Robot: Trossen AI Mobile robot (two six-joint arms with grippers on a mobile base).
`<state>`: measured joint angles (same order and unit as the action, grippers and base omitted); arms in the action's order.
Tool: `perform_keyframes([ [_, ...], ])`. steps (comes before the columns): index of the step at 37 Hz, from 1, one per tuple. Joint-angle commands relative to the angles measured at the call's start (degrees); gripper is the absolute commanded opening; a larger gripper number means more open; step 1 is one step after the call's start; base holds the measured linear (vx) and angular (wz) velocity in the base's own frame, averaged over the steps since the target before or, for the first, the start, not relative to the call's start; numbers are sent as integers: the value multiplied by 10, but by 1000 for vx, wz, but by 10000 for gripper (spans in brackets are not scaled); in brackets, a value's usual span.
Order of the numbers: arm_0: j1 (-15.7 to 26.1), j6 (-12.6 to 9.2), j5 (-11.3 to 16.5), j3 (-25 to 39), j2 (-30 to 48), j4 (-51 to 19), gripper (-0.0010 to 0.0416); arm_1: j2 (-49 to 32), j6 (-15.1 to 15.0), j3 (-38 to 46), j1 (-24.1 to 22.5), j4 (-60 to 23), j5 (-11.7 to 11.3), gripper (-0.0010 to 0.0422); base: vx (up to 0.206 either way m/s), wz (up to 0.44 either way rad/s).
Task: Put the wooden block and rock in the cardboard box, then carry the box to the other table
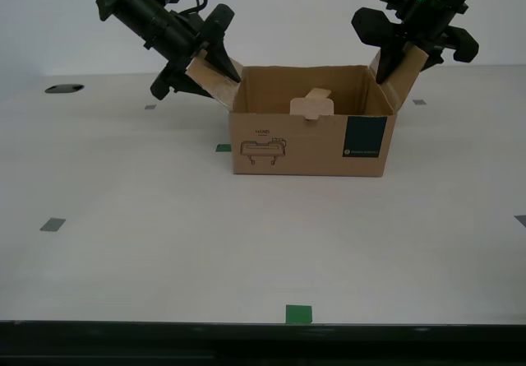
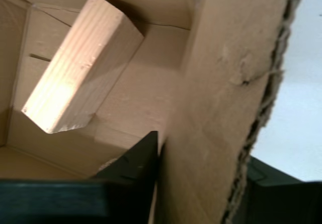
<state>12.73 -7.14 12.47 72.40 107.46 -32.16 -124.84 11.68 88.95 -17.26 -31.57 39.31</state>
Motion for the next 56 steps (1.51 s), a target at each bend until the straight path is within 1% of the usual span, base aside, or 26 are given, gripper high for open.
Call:
perform_keyframes([
  [1,0,-3,1,0,0,-2,73,0,0,0,-1,-1,-1,166,0,0],
  [7,1,-3,1,0,0,-3,24,0,12,0,-1,-1,-28,93,0,0],
  [10,1,-3,2,0,0,-3,-4,0,13,0,-1,-1,-28,49,0,0],
  [13,1,-4,2,0,0,-3,3,0,13,0,-1,0,-28,-5,0,0],
  [16,1,-4,2,0,0,-5,-3,0,16,0,-1,0,-28,5,0,0],
  [19,1,-4,2,0,-2,-5,-1,3,16,0,-1,-1,-28,-4,0,0],
  [25,1,-5,2,0,-14,-5,-1,21,16,0,-1,-1,-29,0,0,0],
  [32,1,-15,2,1,-27,-13,-1,54,17,0,-1,-2,-29,-1,0,0],
  [39,1,-17,2,1,-37,-33,-1,79,19,0,-1,-8,-29,-1,0,0],
  [48,2,-19,2,1,-75,-41,-1,90,16,0,-2,-19,-28,-1,0,0],
  [52,2,-19,2,1,-89,-57,-1,91,15,0,-4,-24,-24,-1,0,0],
  [56,2,-19,2,0,-100,-68,-1,101,14,0,-8,-28,-25,-1,0,0],
])
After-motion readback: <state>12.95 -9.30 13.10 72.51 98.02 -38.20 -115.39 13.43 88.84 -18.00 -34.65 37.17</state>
